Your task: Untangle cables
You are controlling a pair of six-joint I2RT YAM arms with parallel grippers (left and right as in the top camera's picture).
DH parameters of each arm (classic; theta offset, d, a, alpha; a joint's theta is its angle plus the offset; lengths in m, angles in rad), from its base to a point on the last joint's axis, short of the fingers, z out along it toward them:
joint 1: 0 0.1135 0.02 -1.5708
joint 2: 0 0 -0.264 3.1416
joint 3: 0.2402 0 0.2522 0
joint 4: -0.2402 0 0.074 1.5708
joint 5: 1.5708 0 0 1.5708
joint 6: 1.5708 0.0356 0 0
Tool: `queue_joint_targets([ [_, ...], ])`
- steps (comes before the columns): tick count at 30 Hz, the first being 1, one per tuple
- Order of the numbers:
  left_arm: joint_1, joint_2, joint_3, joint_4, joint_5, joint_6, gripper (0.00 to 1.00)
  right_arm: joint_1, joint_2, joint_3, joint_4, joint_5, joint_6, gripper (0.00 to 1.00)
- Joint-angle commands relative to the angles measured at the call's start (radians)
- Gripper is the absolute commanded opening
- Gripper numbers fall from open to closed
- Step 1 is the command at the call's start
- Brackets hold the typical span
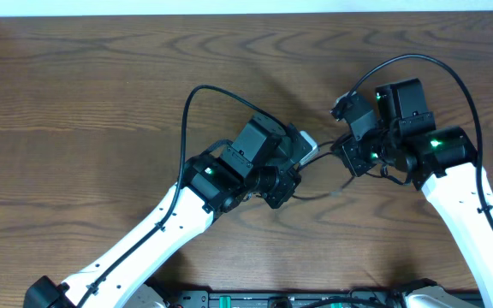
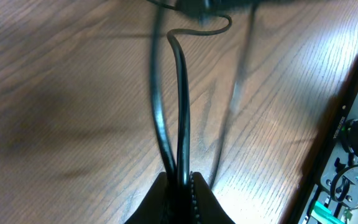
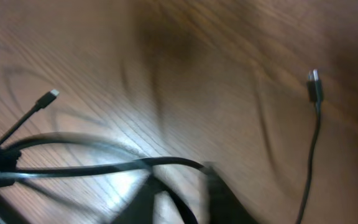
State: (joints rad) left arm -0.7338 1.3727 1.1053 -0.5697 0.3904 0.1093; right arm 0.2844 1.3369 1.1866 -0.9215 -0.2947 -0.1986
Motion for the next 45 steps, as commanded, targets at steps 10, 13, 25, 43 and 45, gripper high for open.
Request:
queue_joint_targets([
  [10, 0.003, -0.001, -0.005, -0.041, 0.02, 0.013, 0.35, -0.002, -0.002, 0.008, 0.096, 0.061, 0.348, 0.01],
  [13, 0.003, -0.001, -0.005, -0.066, 0.019, 0.014, 0.44, -0.003, -0.003, 0.008, 0.097, 0.13, 0.414, 0.01],
  [25, 0.003, 0.002, -0.005, -0.098, -0.013, 0.013, 0.54, -0.004, -0.128, 0.008, 0.148, 0.154, 0.483, 0.01],
  [43, 0.003, 0.058, -0.005, 0.146, 0.032, -0.09, 0.57, -0.001, -0.344, 0.008, 0.024, 0.13, 0.454, 0.01],
  [45, 0.003, 0.058, -0.005, 0.176, 0.024, -0.121, 0.58, -0.002, -0.341, 0.008, 0.021, 0.131, 0.451, 0.01],
])
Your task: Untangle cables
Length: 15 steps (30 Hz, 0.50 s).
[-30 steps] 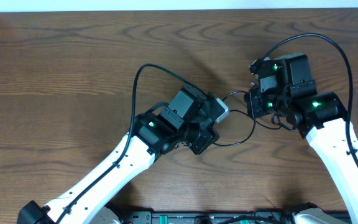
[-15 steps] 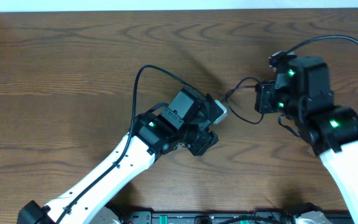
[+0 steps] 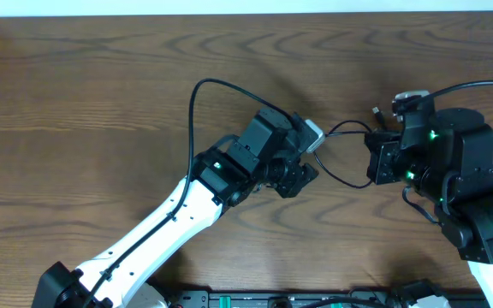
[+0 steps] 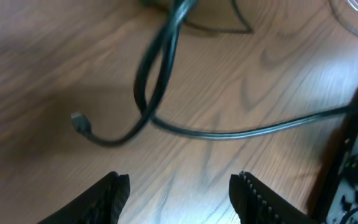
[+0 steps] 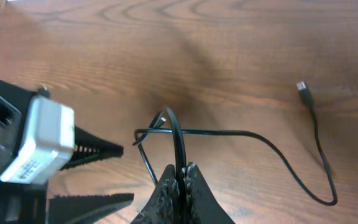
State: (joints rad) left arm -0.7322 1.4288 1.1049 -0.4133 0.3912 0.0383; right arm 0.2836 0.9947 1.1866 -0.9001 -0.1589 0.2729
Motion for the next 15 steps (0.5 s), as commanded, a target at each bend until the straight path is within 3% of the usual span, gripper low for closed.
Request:
queue_joint_targets([
  [1, 0.002, 0.002, -0.005, 0.031, 0.011, -0.052, 0.58, 0.001, 0.0, 0.008, -0.004, -0.01, -0.02, 0.01],
  [7, 0.002, 0.002, -0.005, 0.089, -0.113, -0.06, 0.6, 0.008, -0.001, 0.008, -0.017, -0.065, -0.027, 0.01],
  [15, -0.001, 0.002, -0.005, 0.126, -0.017, -0.097, 0.61, 0.013, 0.005, 0.008, -0.036, -0.088, -0.027, 0.01],
])
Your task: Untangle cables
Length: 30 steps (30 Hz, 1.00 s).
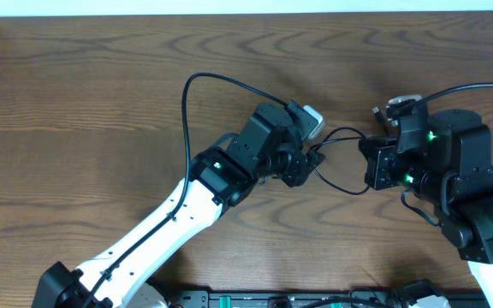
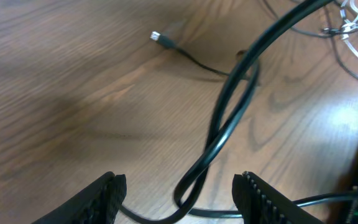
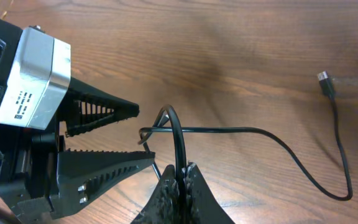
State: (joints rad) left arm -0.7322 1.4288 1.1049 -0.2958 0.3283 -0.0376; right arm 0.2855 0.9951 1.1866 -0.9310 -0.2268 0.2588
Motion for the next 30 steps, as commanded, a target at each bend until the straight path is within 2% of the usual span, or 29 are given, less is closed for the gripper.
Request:
queue_joint_targets([
  [1, 0.0, 0.002, -0.005, 0.01, 0.045, -0.021, 0.61, 0.011, 0.004, 0.008, -0.008, -0.021, -0.013, 0.01],
  [9, -0.001, 0.002, -0.005, -0.006, 0.023, -0.024, 0.61, 0.011, 0.005, 0.008, -0.027, -0.037, -0.014, 0.01],
  [19, -0.039, 0.002, -0.005, -0.166, 0.023, -0.158, 0.57, 0.01, 0.006, 0.008, -0.024, 0.082, -0.013, 0.01],
  [30, -0.151, 0.002, -0.005, -0.167, 0.03, -0.315, 0.56, 0.01, 0.006, 0.008, -0.024, 0.09, -0.013, 0.01],
])
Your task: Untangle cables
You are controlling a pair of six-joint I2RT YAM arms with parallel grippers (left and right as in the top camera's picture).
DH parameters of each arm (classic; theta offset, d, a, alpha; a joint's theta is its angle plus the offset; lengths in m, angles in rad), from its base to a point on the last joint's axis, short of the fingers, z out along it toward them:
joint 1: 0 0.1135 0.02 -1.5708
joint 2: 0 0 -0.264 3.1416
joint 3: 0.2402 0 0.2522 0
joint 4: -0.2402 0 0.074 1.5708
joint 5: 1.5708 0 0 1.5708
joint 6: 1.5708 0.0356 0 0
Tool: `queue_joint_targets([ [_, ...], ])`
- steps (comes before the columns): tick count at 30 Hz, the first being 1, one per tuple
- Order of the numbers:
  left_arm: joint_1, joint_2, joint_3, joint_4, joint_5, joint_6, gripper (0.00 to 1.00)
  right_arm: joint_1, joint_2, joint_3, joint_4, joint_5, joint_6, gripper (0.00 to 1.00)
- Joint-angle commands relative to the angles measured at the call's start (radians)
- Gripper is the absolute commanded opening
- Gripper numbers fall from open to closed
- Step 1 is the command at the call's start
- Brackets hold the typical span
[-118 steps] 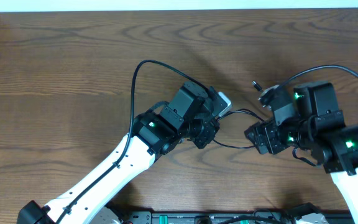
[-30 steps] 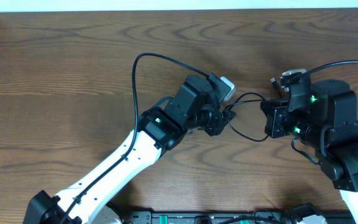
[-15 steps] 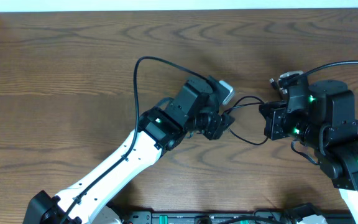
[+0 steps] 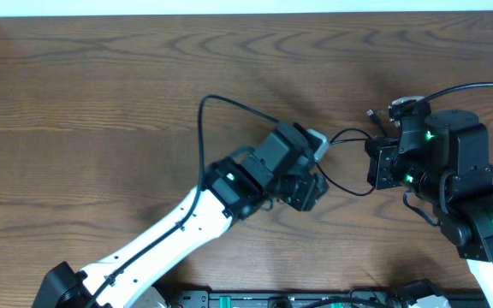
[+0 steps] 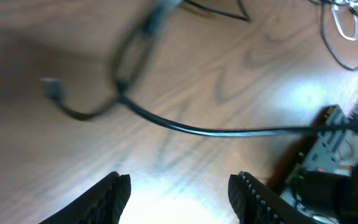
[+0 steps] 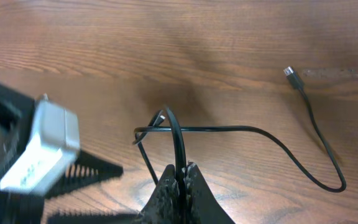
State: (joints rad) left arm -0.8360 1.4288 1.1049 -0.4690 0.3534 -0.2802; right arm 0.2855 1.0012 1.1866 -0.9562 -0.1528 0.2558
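A thin black cable [image 6: 247, 130] lies in loops on the wooden table, one plug [image 6: 292, 73] at the far right. My right gripper [image 6: 179, 169] is shut on a raised loop [image 6: 174, 127] of it. In the overhead view the right gripper [image 4: 375, 168] is right of centre and the cable [image 4: 349, 184] curves to its left. My left gripper [image 4: 312, 185] is open beside that curve. From the left wrist, its fingers [image 5: 115, 190] stand wide apart over bare wood, with the cable [image 5: 197, 130] and a second plug [image 5: 50, 84] ahead of them.
A white cable [image 5: 345, 17] and another black one coil at the table's right side. An equipment rack [image 5: 328, 163] runs along the front edge [image 4: 315, 299]. A black arm cable [image 4: 229, 107] arcs over the left arm.
My left gripper, still open, was right next to the raised loop and is now farther from it, lower and to the left in the right wrist view. The right gripper stays shut on the cable.
First my left gripper was shut on two strands of the black cable, with the right arm close by. Then the left gripper was open and empty while the right was shut on a loop. The open left jaws then stood close to that loop and are now farther away.
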Motion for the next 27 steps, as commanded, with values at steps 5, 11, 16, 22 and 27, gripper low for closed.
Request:
queue_joint_targets([
  [5, -0.108, 0.002, -0.005, 0.055, 0.004, -0.098, 0.38, 0.01, 0.0, 0.008, 0.001, 0.016, -0.01, 0.01],
  [11, -0.154, 0.002, -0.005, 0.097, 0.0, 0.102, 0.55, 0.01, 0.0, 0.008, -0.007, 0.016, -0.01, 0.01],
  [16, -0.177, 0.024, -0.005, 0.08, 0.0, 0.34, 0.63, 0.01, 0.0, 0.008, -0.006, 0.016, -0.01, 0.01],
  [22, -0.18, 0.12, -0.005, 0.103, -0.007, 0.556, 0.63, 0.01, 0.0, 0.008, -0.025, 0.016, -0.011, 0.01],
  [27, -0.18, 0.154, -0.005, 0.151, -0.037, 0.609, 0.64, 0.01, 0.0, 0.008, -0.036, 0.016, -0.018, 0.01],
])
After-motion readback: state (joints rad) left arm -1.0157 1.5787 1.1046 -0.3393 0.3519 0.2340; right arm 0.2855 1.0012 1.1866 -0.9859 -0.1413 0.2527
